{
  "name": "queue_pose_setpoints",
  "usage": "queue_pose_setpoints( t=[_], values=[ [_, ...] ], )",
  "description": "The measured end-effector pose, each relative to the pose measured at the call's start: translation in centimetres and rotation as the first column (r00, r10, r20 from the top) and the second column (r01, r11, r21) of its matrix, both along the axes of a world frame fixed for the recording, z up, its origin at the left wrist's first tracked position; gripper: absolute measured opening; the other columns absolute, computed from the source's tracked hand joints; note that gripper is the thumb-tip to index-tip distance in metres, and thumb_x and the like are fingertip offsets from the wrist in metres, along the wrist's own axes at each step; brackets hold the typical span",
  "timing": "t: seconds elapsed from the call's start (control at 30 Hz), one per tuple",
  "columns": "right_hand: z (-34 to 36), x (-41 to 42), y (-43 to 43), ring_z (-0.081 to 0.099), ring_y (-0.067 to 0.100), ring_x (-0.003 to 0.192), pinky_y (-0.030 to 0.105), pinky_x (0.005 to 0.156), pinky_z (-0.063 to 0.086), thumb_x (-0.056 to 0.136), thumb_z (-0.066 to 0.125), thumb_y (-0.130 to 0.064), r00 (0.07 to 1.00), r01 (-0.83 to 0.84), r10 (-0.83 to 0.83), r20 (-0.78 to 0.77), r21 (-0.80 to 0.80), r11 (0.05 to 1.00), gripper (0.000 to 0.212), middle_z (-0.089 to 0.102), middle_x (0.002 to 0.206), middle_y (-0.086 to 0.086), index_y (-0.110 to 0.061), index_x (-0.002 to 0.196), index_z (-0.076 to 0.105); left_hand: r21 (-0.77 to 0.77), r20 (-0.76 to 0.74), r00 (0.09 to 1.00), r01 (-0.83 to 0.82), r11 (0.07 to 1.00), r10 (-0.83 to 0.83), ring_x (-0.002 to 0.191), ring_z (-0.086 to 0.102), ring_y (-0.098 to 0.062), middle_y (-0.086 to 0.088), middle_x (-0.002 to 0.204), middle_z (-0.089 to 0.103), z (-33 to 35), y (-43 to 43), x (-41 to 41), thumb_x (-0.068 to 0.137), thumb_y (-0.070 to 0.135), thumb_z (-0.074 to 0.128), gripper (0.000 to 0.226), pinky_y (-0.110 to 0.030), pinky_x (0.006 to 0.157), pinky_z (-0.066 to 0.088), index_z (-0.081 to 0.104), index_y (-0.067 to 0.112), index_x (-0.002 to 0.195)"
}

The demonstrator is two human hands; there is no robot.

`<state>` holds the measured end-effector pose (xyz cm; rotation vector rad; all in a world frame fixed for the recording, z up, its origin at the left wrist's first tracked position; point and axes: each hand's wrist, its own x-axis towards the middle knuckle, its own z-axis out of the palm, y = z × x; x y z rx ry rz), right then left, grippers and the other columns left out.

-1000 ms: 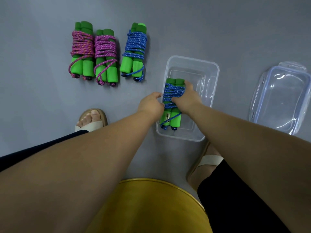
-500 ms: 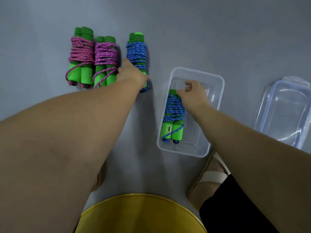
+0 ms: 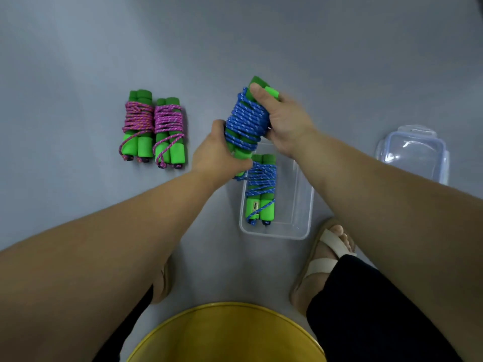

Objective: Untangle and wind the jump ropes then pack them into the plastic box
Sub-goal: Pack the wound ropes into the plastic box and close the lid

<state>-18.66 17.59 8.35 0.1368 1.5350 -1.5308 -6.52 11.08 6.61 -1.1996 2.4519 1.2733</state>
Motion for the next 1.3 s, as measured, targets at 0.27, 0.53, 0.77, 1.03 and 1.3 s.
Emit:
queue_pose_setpoints(
  t=[0.27,0.53,0.77,1.03,1.3],
  values=[
    [2.9,-0.2,6.9,0.067,0.017,0.074,0.037,0.079,0.057,0.092,0.056,-0.029,0.995,0.079,-0.078,0.062,-0.011,0.997,0.019,0.069,0.084,0.004,-0.012,0.097,0.06,0.584,-0.044,0.999,0.006,0.812,0.025,0.073,0.068,-0.007,0.003,0.089,0.068,3.8,4.9,0.4,0.072,0.017,0.08,0.043,-0.016,0.055,0.051,0.057,0.019,0.108],
    [1.3,-0.6,10.7,0.067,0.014,0.076,0.032,0.073,0.057,0.093,0.053,-0.028,0.99,-0.001,0.001,0.141,0.004,1.0,0.017,0.068,0.087,0.002,-0.014,0.101,0.059,0.68,-0.066,0.998,0.057,0.731,-0.017,0.095,0.068,-0.015,0.002,0.102,0.07,1.0,7.8,0.7,0.073,0.016,0.079,0.037,-0.031,0.09,0.052,0.061,0.027,0.104],
    [1.6,-0.5,12.1,0.055,0.009,0.104,0.021,0.092,0.045,0.075,0.071,-0.016,0.66,-0.441,0.532,-0.531,0.299,0.846,0.049,0.059,0.111,-0.006,-0.015,0.122,0.058,0.567,0.035,0.993,-0.115,0.816,0.116,0.097,0.053,-0.018,-0.004,0.11,0.058,-1.2,7.1,-1.4,0.088,-0.002,0.05,0.053,-0.022,0.081,0.046,0.041,0.02,0.135],
    [-3.3,4.5,16.1,0.045,0.027,0.097,0.036,0.081,0.044,0.065,0.062,-0.018,-0.079,-0.194,0.532,-0.843,0.536,0.821,0.036,0.061,0.102,0.012,-0.019,0.097,0.047,0.827,0.278,0.952,-0.305,0.471,0.129,0.07,0.067,-0.022,-0.009,0.092,0.066,-2.6,6.9,-2.9,0.093,0.028,0.056,0.021,-0.03,0.057,0.058,0.058,0.011,0.105],
    [-5.7,6.8,18.0,0.034,0.029,0.125,0.041,0.086,0.049,0.075,0.073,-0.029,-0.065,-0.487,0.928,-0.366,0.824,0.291,0.045,0.042,0.136,0.011,-0.012,0.113,0.057,0.705,0.183,0.981,-0.176,0.687,0.064,0.112,0.058,-0.027,-0.011,0.129,0.058,-6.8,9.9,-0.9,0.084,-0.002,0.062,0.073,-0.04,0.09,0.051,0.027,0.018,0.145]
  ],
)
